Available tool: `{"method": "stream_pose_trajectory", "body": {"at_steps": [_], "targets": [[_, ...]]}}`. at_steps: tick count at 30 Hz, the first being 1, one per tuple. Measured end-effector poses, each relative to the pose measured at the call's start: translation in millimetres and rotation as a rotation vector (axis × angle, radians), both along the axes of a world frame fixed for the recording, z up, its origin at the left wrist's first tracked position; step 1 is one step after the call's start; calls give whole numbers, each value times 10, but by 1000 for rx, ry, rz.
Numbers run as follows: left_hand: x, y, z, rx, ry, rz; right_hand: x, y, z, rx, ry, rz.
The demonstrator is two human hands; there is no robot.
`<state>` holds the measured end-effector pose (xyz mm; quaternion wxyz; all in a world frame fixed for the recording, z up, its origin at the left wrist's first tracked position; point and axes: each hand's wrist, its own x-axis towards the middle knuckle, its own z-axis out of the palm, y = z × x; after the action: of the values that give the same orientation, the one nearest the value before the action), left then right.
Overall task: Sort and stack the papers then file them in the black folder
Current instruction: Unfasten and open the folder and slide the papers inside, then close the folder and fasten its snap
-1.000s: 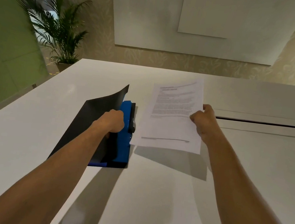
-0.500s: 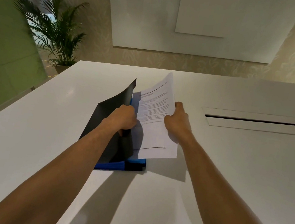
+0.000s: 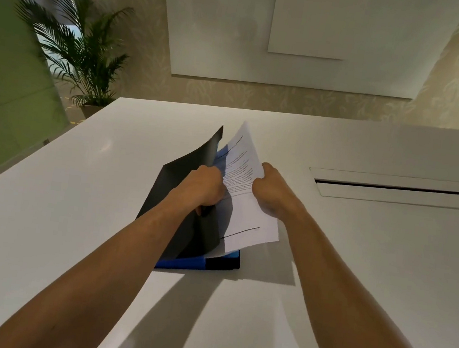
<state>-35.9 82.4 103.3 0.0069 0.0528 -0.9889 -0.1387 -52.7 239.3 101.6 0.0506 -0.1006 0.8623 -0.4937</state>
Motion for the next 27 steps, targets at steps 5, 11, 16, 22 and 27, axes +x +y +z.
{"method": "stream_pose_trajectory", "body": {"at_steps": [5,11,16,22,27], "targets": [[-37,292,61,58,10,-10,-18,-284,-294,-72,-73,-11],[-67,379,10,97,43,-36,-46,-350,-486,184,-45,98],[-68,436,-128,141,8,-79,-58,-206,-588,408,166,-27],[-64,500,-271,222,9,-137,-47,86,-739,416,321,-276],[-59,617,-479,142,26,-191,-96,278,-862,265,182,-398]]}}
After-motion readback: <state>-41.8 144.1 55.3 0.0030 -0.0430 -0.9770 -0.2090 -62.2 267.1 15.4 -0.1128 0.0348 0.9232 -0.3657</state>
